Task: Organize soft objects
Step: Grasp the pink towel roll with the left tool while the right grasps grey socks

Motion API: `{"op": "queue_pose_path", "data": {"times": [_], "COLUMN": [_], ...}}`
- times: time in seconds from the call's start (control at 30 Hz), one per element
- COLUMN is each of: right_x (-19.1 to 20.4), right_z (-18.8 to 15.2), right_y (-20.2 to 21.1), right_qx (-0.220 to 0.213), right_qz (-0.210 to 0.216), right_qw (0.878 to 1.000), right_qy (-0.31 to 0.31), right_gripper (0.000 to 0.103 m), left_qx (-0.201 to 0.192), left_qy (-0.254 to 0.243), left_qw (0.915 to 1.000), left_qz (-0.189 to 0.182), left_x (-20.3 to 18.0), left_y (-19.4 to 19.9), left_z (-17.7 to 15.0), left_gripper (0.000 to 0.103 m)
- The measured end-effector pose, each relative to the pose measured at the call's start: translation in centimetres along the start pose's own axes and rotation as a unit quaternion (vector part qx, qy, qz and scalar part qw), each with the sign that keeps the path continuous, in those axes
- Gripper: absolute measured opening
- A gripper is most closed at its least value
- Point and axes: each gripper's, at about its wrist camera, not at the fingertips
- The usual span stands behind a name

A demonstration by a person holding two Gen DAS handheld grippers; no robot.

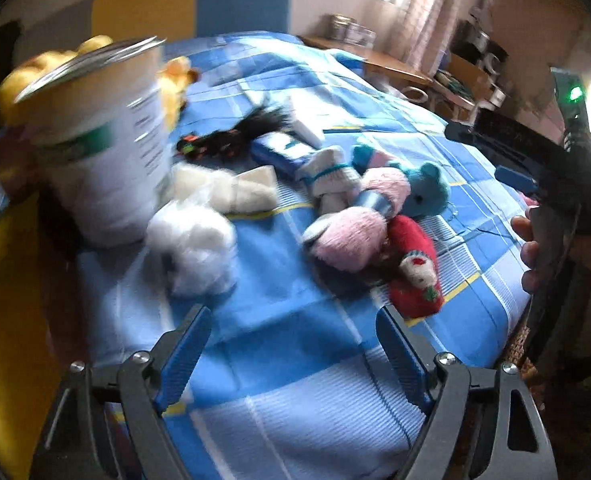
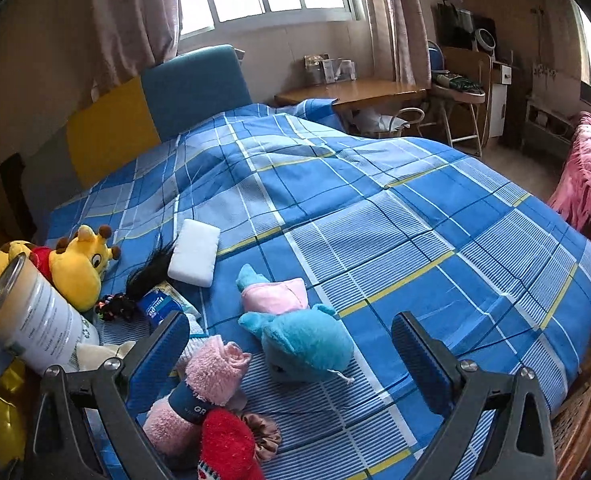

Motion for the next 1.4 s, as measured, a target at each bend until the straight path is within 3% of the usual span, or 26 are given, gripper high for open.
{"op": "queue_pose_path", "data": {"times": [0.07,0.17,0.33,0.4,0.47,0.67,0.77,0.83,1.03,1.2,1.4], "right_x": [-0.4,-1.2,-1.7,-1.7,-1.7,-1.8,-1.9,-2.0,-1.3,0.7,4.0], "right_z": [0.1,0.2,0.2,0.2,0.2,0.1,0.1,0.0,-0.3,-1.2,-2.7], "right_y": [0.3,0.1,-0.2,-0.3,-0.4,-0.9,-1.1,-1.2,-2.0,-3.0,-3.9], "right_qx": [-0.008,0.0,0.012,0.014,0.017,0.027,0.03,0.033,0.056,0.09,0.125], "right_qz": [0.006,0.017,0.029,0.032,0.035,0.039,0.034,0.033,0.041,0.056,0.079], "right_qw": [1.0,0.999,0.998,0.998,0.997,0.997,0.997,0.997,0.996,0.994,0.987], "right_qy": [-0.013,-0.038,-0.058,-0.059,-0.06,-0.064,-0.064,-0.065,-0.05,-0.005,0.067], "right_gripper": [0.103,0.103,0.103,0.103,0.103,0.102,0.099,0.093,0.088,0.075,0.062], "left_qx": [0.008,0.024,0.029,0.036,0.045,0.071,0.054,0.042,-0.01,-0.013,0.002], "left_qy": [-0.016,-0.031,-0.079,-0.108,-0.123,-0.124,-0.126,-0.11,-0.043,-0.015,-0.02], "left_qw": [0.9998,0.9991,0.9963,0.9935,0.9914,0.9894,0.9899,0.9922,0.9979,0.9992,0.9997], "left_qz": [0.006,-0.014,-0.015,-0.01,-0.006,-0.026,-0.037,-0.039,-0.048,-0.034,-0.01], "left_x": [-0.6,-1.3,-3.8,-5.0,-5.8,-6.4,-6.2,-5.5,-1.7,0.5,1.5], "left_y": [-1.0,-3.0,-6.0,-7.4,-8.9,-12.0,-11.4,-10.2,-4.8,-2.2,-1.4], "left_z": [1.4,3.4,5.7,6.3,6.6,7.2,6.6,6.2,3.9,0.5,-4.1], "left_gripper": [0.082,0.063,0.06,0.048,0.042,0.042,0.034,0.033,0.033,0.033,0.034]}}
Point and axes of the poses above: each gripper's, at about its wrist camera, not at the fingertips, and y roughly against the way its jaws point, x to its left, z to its top, and after that the axes turned 1 degree about -x, right-handed
